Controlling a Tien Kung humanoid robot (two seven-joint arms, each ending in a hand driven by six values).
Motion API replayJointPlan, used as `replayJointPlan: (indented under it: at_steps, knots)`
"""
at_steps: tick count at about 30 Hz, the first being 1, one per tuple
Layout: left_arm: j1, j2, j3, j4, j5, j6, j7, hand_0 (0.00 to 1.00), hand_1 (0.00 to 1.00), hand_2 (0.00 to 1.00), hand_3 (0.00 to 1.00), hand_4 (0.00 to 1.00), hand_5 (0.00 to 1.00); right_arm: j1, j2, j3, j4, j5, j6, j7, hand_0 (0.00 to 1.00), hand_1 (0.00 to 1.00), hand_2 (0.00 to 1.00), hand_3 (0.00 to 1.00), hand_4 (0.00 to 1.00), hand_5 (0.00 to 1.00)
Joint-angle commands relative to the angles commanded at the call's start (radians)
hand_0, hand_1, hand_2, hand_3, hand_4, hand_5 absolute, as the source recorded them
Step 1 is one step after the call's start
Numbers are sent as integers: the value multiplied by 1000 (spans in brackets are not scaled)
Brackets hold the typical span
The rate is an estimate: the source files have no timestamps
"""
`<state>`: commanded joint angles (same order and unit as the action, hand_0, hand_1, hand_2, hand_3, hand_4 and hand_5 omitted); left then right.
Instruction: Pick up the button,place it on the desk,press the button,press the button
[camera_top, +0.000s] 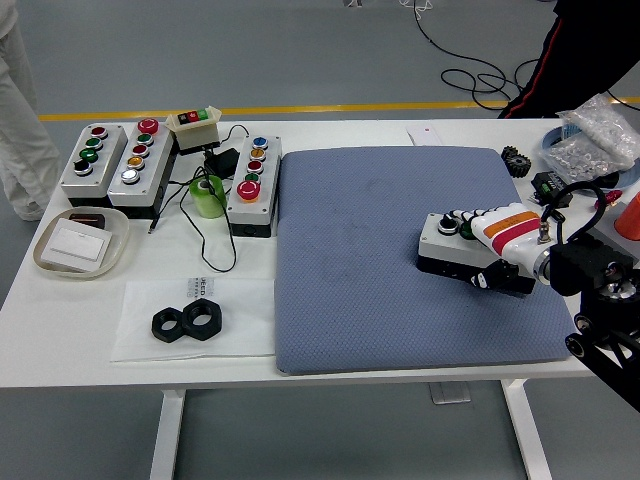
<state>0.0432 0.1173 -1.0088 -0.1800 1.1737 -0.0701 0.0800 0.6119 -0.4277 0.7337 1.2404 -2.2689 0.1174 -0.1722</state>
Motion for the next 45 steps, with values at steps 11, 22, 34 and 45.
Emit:
replayJointPlan:
  at_steps: [11,22,34,45]
  knots:
    - [-3,-1,0,0,-2,2,0,742,915,984,940,612,998,10,-8,-2,23,0,4,2,192,189,224,355,349,2]
    - [1,1,-13,0,15,0,2,742,915,984,941,613,998,15,-18,-9,58,0,10,5,184,185,218,346,343,2]
    - [9,3,-22,0,29,-2,4,742,915,985,941,613,998,19,-14,-13,85,0,10,10,184,185,215,347,344,2]
    - [8,5,-18,0,26,-2,4,742,915,985,942,612,998,22,-18,-12,103,0,16,16,185,184,215,347,344,2]
